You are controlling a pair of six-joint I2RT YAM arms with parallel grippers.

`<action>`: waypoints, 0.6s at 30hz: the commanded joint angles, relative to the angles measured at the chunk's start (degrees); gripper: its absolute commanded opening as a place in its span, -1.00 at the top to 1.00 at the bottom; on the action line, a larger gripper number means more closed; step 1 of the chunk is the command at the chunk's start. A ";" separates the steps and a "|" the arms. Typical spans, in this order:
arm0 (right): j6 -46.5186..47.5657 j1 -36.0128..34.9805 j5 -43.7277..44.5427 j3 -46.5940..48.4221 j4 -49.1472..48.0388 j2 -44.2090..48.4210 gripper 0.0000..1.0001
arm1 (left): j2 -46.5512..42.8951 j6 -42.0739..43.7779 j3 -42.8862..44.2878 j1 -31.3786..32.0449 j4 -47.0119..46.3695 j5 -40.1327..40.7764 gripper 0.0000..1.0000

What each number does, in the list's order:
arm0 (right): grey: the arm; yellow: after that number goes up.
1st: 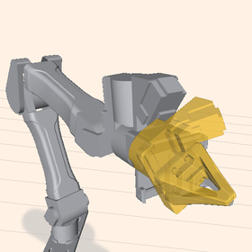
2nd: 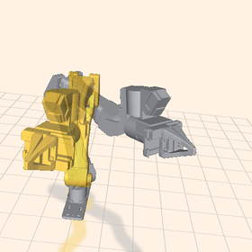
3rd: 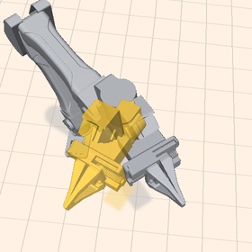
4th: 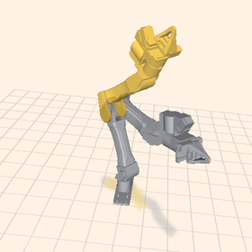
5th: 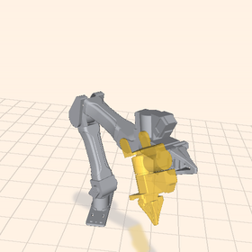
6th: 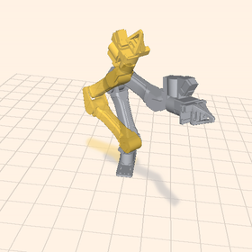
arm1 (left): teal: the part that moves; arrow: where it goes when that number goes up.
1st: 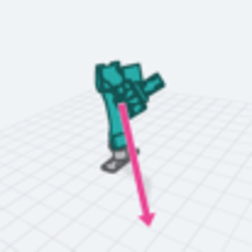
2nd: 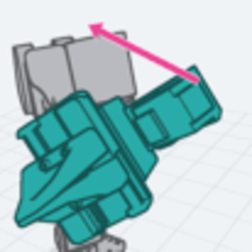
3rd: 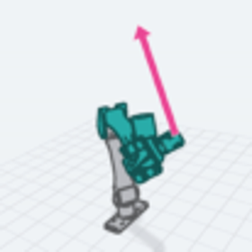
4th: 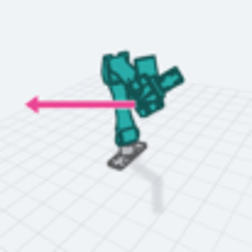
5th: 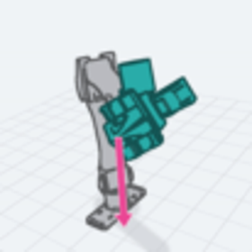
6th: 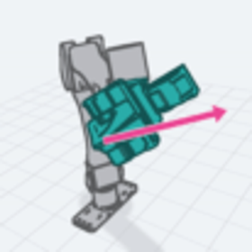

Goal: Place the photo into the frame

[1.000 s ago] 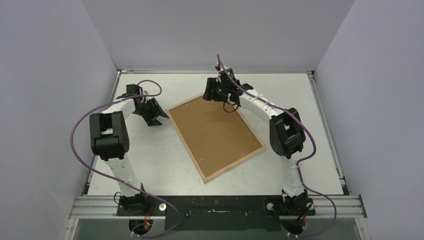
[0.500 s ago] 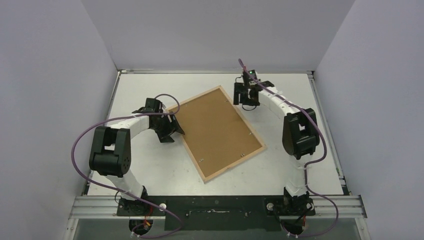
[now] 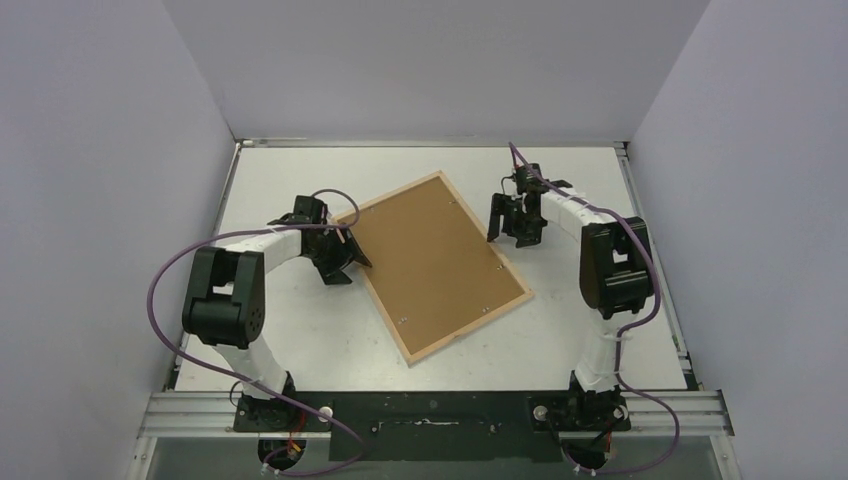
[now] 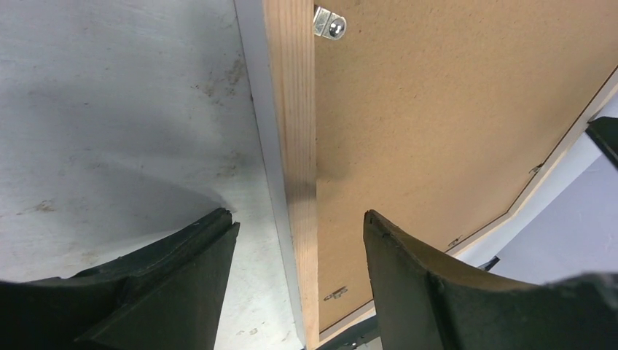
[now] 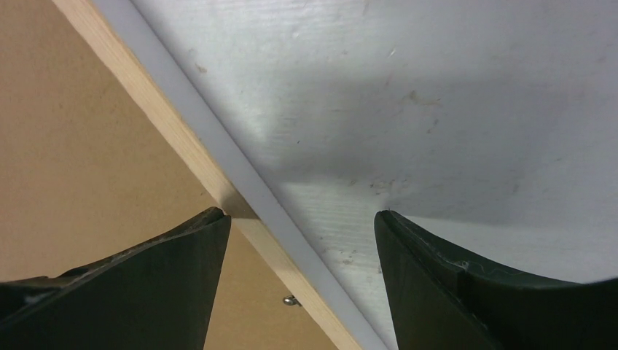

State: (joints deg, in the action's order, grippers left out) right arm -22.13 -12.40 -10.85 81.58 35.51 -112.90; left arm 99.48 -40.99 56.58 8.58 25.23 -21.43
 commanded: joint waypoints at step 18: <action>-7.65 -1.79 -13.06 -17.22 -8.18 14.65 -0.37 | 6.06 -1.55 5.41 0.39 -6.06 -5.58 0.37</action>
State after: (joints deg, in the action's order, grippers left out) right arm -26.83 -12.73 -20.14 67.24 29.34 -104.09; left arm 104.18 -42.50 58.83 8.64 22.85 -25.54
